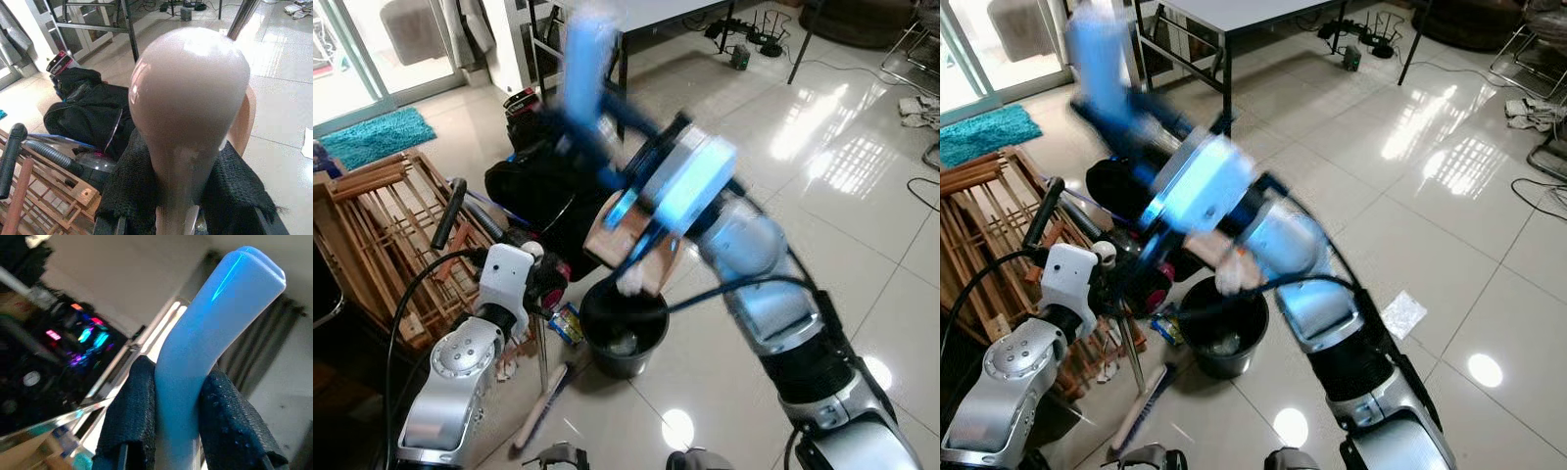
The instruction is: Sweep floor
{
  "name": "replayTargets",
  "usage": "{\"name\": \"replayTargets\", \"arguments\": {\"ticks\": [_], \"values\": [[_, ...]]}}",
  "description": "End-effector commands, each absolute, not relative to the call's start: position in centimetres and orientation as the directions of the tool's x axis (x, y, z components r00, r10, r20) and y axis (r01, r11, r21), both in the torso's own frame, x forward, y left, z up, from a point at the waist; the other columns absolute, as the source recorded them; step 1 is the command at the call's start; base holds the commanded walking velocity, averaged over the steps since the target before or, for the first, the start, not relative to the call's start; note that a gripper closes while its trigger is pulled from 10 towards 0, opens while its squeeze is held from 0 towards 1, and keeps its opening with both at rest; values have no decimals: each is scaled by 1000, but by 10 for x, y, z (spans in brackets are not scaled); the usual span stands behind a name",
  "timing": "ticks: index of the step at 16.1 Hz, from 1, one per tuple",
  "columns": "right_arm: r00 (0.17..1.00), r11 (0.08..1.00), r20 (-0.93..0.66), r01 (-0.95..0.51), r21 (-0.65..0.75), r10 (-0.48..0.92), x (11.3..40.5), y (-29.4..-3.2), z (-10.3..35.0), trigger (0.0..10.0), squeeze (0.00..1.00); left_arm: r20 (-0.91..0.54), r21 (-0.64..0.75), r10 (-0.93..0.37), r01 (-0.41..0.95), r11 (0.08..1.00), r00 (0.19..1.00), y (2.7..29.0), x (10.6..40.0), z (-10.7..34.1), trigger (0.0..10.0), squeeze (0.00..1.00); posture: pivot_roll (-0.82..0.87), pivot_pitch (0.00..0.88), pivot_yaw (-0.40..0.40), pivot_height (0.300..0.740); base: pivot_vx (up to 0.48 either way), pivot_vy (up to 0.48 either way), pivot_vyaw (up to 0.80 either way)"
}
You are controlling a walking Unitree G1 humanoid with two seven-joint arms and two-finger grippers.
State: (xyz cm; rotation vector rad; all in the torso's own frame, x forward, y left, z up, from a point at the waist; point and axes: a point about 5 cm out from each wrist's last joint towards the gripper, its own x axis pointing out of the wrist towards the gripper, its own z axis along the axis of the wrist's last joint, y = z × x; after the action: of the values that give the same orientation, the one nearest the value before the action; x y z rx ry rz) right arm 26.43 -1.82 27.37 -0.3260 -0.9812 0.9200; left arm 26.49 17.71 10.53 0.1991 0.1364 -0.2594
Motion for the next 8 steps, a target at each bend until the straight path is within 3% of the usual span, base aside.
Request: {"name": "replayTargets", "arguments": {"ticks": [1, 5, 7, 8], "values": [[166, 562, 562, -494, -664, 810, 257, -14, 275, 10000, 0, -130, 202, -244, 266, 942, 961, 176, 267, 110, 10000, 0, -72, 79, 0, 740, 0, 0, 0], [170, 542, 529, -458, -705, 831, 258, -14, 271, 10000, 0, -129, 198, -248, 270, 942, 960, 174, 268, 110, 10000, 0, -76, 76, 1, 740, 0, 0, 0], [280, 620, 553, -384, -685, 785, 272, -30, 279, 10000, 0, -133, 190, -257, 280, 941, 957, 171, 269, 109, 10000, 0, -77, 74, -1, 740, 0, 0, 0], [376, 687, 577, -336, -645, 725, 283, -46, 286, 10000, 0, -133, 194, -260, 282, 939, 956, 170, 269, 108, 10000, 0, -79, 73, 0, 740, 0, 0, 0]]}}
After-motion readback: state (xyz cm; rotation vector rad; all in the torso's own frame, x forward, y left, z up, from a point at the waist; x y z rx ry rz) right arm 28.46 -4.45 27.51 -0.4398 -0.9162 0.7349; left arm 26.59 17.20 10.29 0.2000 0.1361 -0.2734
